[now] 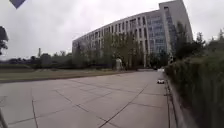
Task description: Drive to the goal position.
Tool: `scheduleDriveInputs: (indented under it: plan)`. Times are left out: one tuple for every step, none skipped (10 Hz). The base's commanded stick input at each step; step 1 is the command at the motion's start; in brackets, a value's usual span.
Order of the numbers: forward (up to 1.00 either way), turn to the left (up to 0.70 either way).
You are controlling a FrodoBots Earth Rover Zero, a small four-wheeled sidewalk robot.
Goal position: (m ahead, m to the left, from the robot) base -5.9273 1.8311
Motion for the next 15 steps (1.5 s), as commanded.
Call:
scheduleDriveInputs:
  plan:
    - [0.0,0.0]
    - [0.0,0.0]
    - [0.0,0.0]
    - [0.0,0.0]
    - [0.0,0.2]
    - [0.0,0.7]
    - [0.0,0.7]
    - [0.0,0.7]
    - [0.0,0.7]
    - [0.0,0.7]
    - [0.0,0.7]
    - [0.0,0.7]
    - [0.0,0.7]
    - [0.0,0.7]
    - [0.0,0.7]
